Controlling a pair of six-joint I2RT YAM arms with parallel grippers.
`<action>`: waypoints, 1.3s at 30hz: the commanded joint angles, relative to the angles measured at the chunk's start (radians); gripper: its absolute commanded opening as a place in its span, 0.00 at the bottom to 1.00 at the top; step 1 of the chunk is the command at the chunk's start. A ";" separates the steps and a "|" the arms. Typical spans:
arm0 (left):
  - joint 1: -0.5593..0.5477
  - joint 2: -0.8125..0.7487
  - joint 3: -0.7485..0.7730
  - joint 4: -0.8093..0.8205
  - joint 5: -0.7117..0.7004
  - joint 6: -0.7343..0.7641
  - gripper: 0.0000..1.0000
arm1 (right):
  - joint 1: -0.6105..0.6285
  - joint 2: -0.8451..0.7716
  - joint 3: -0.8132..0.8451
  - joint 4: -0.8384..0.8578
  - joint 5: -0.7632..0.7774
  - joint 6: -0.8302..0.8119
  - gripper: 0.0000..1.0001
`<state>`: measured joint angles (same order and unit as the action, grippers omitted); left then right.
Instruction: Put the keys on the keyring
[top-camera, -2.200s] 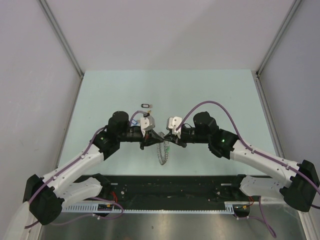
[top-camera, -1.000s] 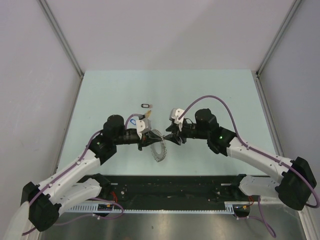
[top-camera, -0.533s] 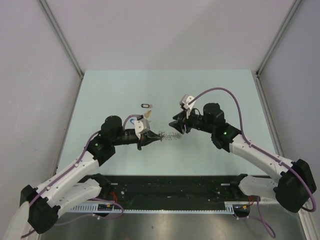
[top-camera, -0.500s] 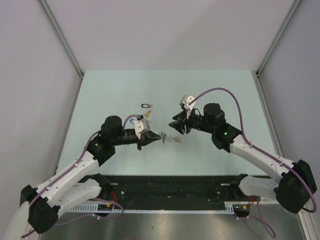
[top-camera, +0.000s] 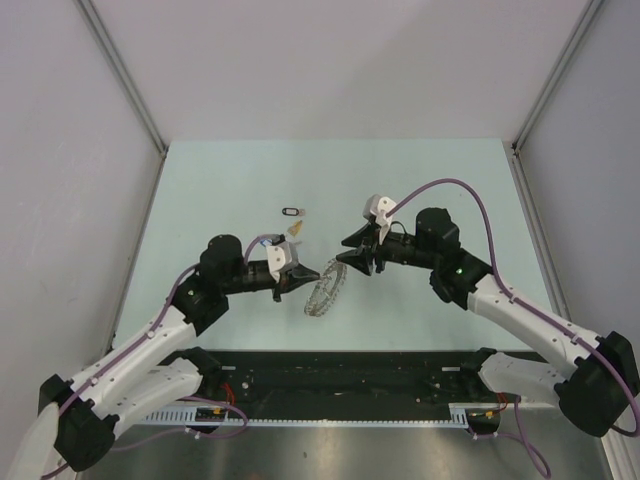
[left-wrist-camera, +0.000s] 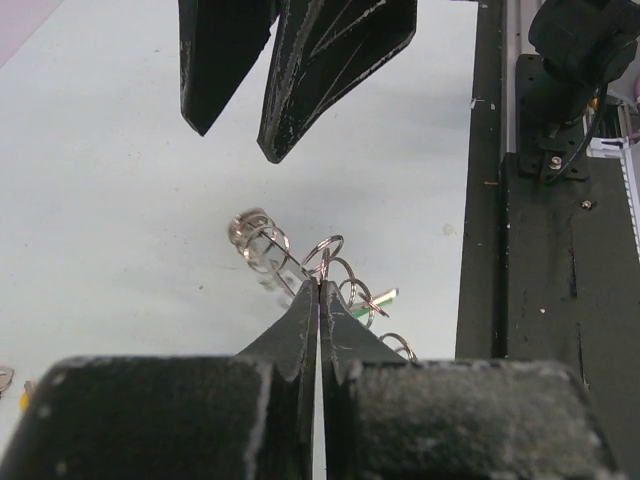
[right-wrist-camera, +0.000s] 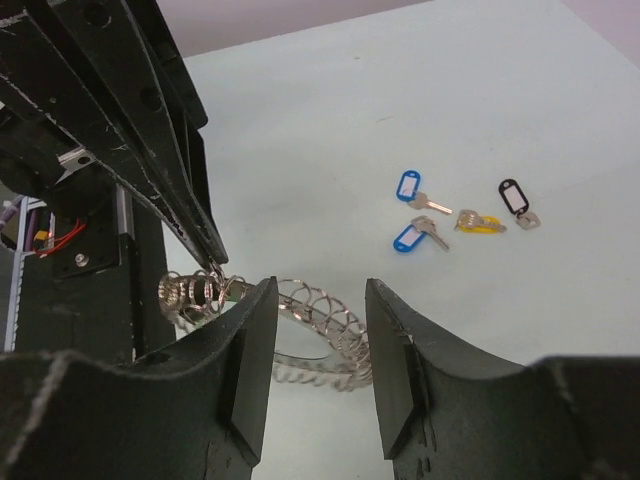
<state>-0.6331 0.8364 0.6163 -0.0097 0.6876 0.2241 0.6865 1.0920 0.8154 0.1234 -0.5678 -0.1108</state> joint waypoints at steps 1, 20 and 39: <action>-0.005 -0.037 -0.013 0.065 0.046 0.047 0.00 | 0.016 0.019 0.001 -0.002 -0.060 -0.033 0.46; -0.005 -0.063 -0.032 0.106 0.070 0.026 0.01 | 0.074 0.066 0.002 -0.068 -0.053 -0.139 0.47; -0.005 -0.046 -0.024 0.103 -0.028 -0.017 0.00 | 0.079 0.043 0.002 -0.062 -0.214 -0.179 0.25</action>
<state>-0.6338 0.7975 0.5838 0.0364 0.6865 0.2264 0.7586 1.1648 0.8154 0.0452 -0.7261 -0.2687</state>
